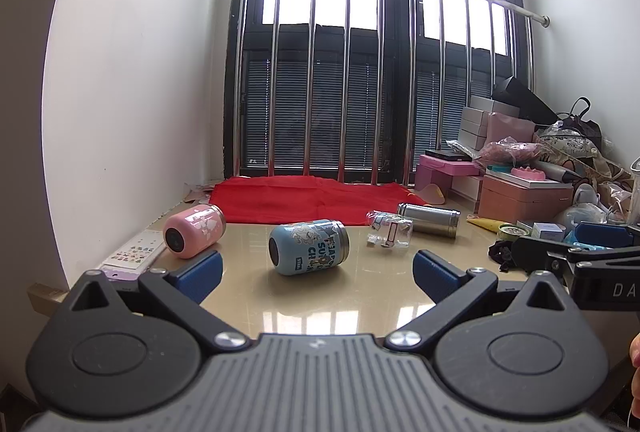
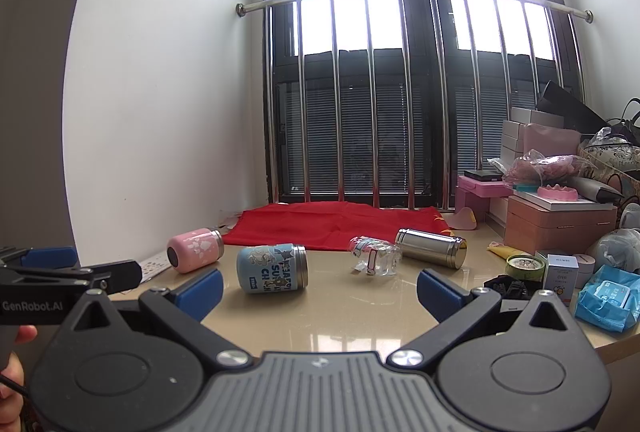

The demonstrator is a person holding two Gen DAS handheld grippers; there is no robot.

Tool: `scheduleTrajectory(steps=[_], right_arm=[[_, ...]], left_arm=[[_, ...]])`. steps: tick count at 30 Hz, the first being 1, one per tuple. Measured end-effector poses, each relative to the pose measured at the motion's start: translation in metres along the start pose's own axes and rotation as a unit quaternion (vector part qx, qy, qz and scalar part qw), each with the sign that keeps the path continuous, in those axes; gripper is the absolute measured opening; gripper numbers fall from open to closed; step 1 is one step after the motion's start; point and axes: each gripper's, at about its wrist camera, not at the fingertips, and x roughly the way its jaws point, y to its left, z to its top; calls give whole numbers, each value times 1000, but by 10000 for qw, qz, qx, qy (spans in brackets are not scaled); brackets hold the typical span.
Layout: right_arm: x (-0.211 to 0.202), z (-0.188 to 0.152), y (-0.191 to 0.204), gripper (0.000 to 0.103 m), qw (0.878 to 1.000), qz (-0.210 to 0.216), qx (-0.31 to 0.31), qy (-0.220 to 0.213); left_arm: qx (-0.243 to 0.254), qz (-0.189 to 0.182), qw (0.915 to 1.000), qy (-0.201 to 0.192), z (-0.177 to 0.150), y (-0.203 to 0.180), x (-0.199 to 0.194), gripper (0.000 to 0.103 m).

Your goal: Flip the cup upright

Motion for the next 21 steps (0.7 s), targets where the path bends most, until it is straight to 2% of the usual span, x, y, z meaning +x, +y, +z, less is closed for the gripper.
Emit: scheduleTrajectory(steps=[13,21], right_arm=[[1,-1,-1,103,10000,-4,-27,-4],[19,-4,-3,103,9998,-6,-89,150]], left_arm=[[23,-1,10000,-10,0,-1,1,103],[-50,-46,9999,78,-2,5,19,103]])
